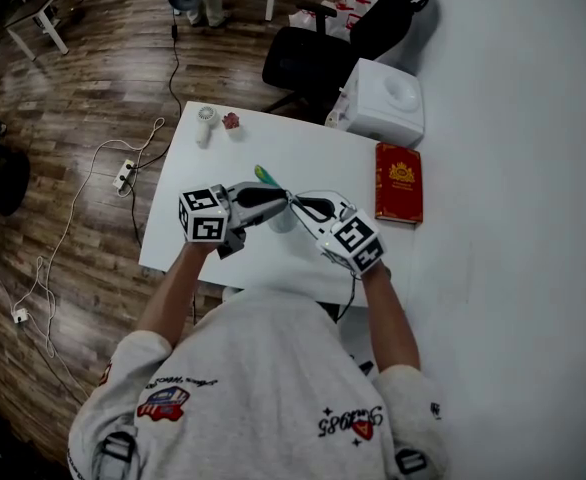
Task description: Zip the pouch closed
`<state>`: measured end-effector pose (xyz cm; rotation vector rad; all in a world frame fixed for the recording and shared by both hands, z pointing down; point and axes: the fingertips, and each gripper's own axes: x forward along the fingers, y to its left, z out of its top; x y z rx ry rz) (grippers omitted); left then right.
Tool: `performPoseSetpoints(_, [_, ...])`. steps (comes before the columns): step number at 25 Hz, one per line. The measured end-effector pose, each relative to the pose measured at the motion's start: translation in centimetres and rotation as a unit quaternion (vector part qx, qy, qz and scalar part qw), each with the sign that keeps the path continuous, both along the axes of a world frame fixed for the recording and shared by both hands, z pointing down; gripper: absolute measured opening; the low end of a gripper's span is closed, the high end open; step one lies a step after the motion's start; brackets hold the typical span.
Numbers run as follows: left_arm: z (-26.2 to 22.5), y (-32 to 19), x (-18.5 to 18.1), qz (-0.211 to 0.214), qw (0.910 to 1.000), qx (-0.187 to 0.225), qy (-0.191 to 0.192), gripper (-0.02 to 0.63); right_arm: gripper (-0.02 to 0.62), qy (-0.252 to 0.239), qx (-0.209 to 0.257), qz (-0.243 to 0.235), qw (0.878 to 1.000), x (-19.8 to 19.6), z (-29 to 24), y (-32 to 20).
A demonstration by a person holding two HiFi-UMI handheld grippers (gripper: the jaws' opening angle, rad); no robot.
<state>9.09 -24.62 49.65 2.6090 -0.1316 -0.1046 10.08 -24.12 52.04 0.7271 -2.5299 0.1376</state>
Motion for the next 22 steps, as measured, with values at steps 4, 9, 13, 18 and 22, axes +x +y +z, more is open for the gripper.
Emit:
performPoseSetpoints(4, [0.31, 0.11, -0.28, -0.009, 0.9999, 0.007, -0.009, 0.041, 0.023, 0.0, -0.003, -0.001, 1.0, -0.23, 0.07, 0.35])
performPoseSetpoints(9, [0.31, 0.64, -0.02, -0.017, 0.996, 0.073, -0.05, 0.051, 0.025, -0.002, -0.01, 0.008, 1.0, -0.31, 0.24, 0.11])
performPoseSetpoints(13, [0.32, 0.69, 0.12, -0.029, 0.9876, 0.131, -0.082, 0.1, 0.023, -0.007, -0.013, 0.014, 1.0, -0.32, 0.41, -0.29])
performPoseSetpoints(18, [0.44, 0.68, 0.11, -0.042, 0.9757, 0.181, -0.116, 0.14, 0.023, -0.008, -0.015, 0.012, 1.0, -0.28, 0.56, -0.12])
performPoseSetpoints(22, [0.6, 0.76, 0.06, -0.037, 0.9616, 0.224, -0.154, 0.138, 0.023, -0.015, -0.019, 0.011, 1.0, -0.23, 0.43, -0.11])
